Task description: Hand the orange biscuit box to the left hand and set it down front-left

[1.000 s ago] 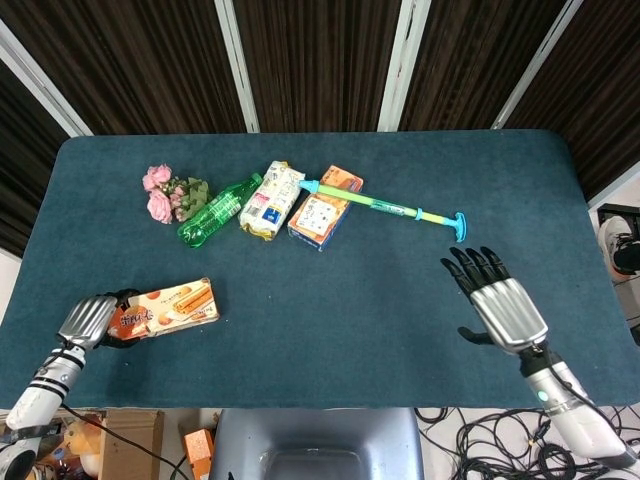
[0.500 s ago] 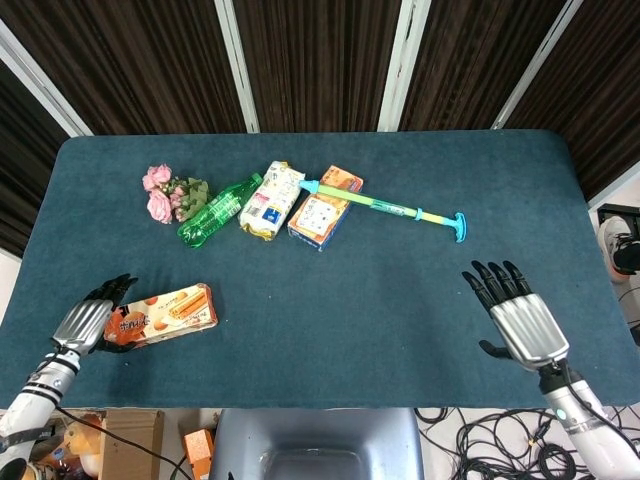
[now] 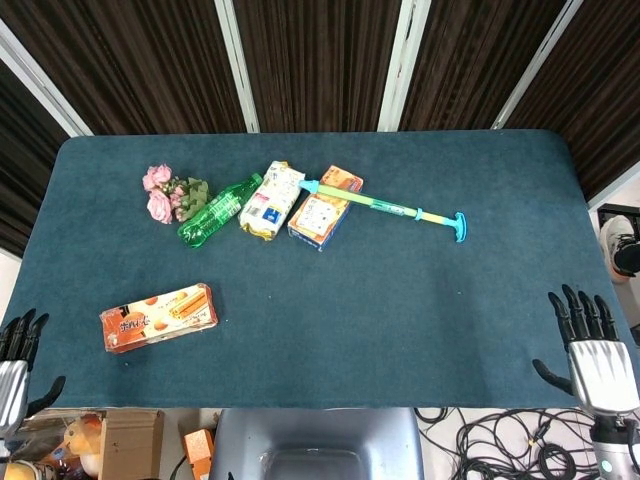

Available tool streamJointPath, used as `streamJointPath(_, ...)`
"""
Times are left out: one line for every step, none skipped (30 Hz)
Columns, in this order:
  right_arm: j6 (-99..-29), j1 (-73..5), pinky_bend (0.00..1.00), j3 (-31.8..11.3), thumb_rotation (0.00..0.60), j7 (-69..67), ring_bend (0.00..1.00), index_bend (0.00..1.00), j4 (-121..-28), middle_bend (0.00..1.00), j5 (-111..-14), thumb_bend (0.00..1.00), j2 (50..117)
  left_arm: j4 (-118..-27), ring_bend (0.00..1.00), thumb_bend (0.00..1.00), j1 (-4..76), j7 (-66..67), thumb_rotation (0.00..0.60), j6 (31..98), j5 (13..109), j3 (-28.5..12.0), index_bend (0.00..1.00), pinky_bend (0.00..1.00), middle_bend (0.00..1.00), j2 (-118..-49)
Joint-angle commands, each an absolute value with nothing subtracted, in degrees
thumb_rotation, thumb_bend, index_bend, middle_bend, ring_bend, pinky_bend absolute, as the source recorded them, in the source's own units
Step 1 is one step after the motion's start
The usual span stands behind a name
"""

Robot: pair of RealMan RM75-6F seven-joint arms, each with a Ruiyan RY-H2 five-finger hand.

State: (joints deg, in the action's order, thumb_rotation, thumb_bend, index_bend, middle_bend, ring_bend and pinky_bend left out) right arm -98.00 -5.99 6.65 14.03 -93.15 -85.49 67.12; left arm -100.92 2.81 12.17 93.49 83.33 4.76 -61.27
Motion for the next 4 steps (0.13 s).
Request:
streamJointPath(-97.94, -4.23, 0.0, 5.05, 0.6, 11.41, 0.0, 0.0, -92.04, 0.0, -85.77, 0.04, 68.04, -100.5, 0.0, 0.29, -0.09, 12.39, 0.6, 92.89, 86.29, 6.57, 0.0, 0.12, 0.0, -63.2)
streamJointPath(-98.12, -4.01, 0.0, 4.73, 0.6, 11.56, 0.0, 0.0, -91.93, 0.0, -85.79, 0.04, 68.04, -100.35, 0.0, 0.29, -0.02, 12.26, 0.6, 92.99, 86.37, 6.15, 0.0, 0.12, 0.0, -63.22)
streamJointPath(-98.19, -3.78, 0.0, 4.53, 0.6, 11.58, 0.0, 0.0, -91.73, 0.0, -86.12, 0.04, 68.07, -100.1, 0.0, 0.29, -0.08, 12.64, 0.6, 93.42, 86.32, 5.52, 0.0, 0.12, 0.0, -63.37)
streamJointPath(-97.99, -3.65, 0.0, 4.53, 0.6, 11.34, 0.0, 0.0, -91.62, 0.0, -86.39, 0.04, 68.04, -99.95, 0.0, 0.29, -0.21, 12.99, 0.6, 93.77, 86.3, 5.14, 0.0, 0.12, 0.0, -63.56)
